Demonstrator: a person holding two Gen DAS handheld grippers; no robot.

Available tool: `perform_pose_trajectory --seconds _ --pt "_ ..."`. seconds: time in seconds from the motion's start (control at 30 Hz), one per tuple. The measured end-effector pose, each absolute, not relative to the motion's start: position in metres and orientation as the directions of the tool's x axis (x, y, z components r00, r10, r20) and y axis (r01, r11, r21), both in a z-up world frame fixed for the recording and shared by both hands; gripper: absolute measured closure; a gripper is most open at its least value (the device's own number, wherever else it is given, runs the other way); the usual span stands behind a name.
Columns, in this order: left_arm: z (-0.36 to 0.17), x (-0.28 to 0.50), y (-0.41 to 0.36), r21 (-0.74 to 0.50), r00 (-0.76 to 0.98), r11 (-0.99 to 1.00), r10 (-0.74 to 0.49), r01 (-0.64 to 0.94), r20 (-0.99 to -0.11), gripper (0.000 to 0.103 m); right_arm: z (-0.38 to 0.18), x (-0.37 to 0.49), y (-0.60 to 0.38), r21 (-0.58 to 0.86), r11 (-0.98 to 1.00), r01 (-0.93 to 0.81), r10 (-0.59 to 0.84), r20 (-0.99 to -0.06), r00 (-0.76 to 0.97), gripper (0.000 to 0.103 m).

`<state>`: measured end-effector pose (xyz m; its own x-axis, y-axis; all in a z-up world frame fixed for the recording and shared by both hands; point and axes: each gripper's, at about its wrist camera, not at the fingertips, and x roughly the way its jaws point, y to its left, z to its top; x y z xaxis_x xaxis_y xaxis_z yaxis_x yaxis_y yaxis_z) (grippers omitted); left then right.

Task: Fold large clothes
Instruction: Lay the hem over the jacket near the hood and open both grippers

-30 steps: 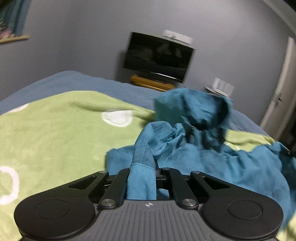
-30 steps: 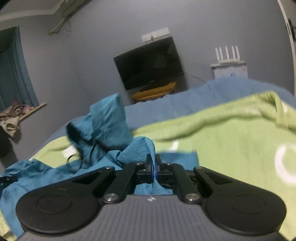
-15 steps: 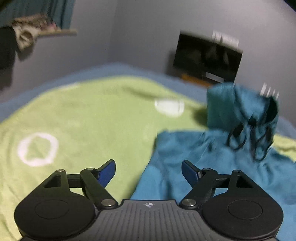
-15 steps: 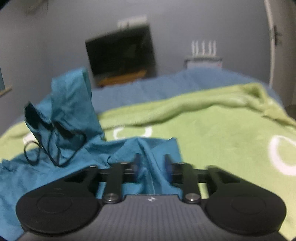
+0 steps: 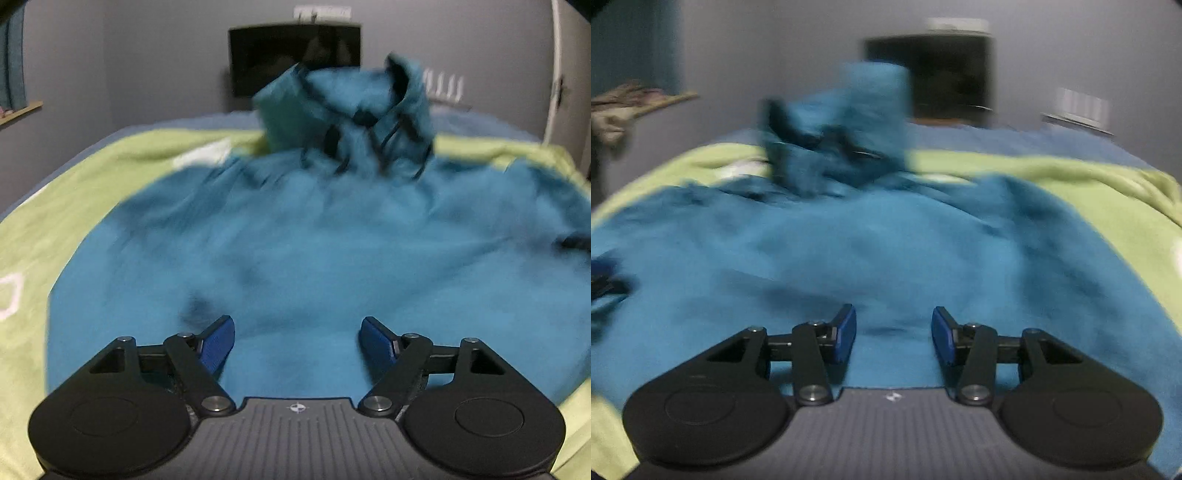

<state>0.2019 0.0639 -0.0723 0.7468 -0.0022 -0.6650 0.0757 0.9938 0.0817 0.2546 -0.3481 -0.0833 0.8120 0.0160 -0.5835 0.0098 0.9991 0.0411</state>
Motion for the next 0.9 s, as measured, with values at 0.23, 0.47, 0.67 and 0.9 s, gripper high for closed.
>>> perform_pose_trajectory --seconds 0.23,0.47,0.67,0.9 --pt "-0.065 0.189 0.129 -0.065 0.728 0.986 0.069 -0.154 -0.682 0.026 -0.060 0.219 -0.450 0.257 0.883 0.393 -0.221 -0.512 0.830 0.059" --pt "-0.037 0.154 0.155 -0.141 0.756 0.965 0.079 -0.223 -0.649 0.020 -0.043 0.167 -0.463 0.426 0.798 0.426 -0.165 -0.526 0.835 0.059" --pt "-0.020 0.118 0.159 -0.263 0.760 0.938 0.001 -0.226 -0.650 0.020 -0.050 0.141 -0.430 0.453 0.804 0.386 -0.028 -0.619 0.785 0.043" --pt "-0.021 0.089 0.155 -0.374 0.711 0.899 -0.108 -0.229 -0.695 0.016 -0.062 0.144 -0.425 0.489 0.773 0.404 0.046 -0.679 0.733 0.028"
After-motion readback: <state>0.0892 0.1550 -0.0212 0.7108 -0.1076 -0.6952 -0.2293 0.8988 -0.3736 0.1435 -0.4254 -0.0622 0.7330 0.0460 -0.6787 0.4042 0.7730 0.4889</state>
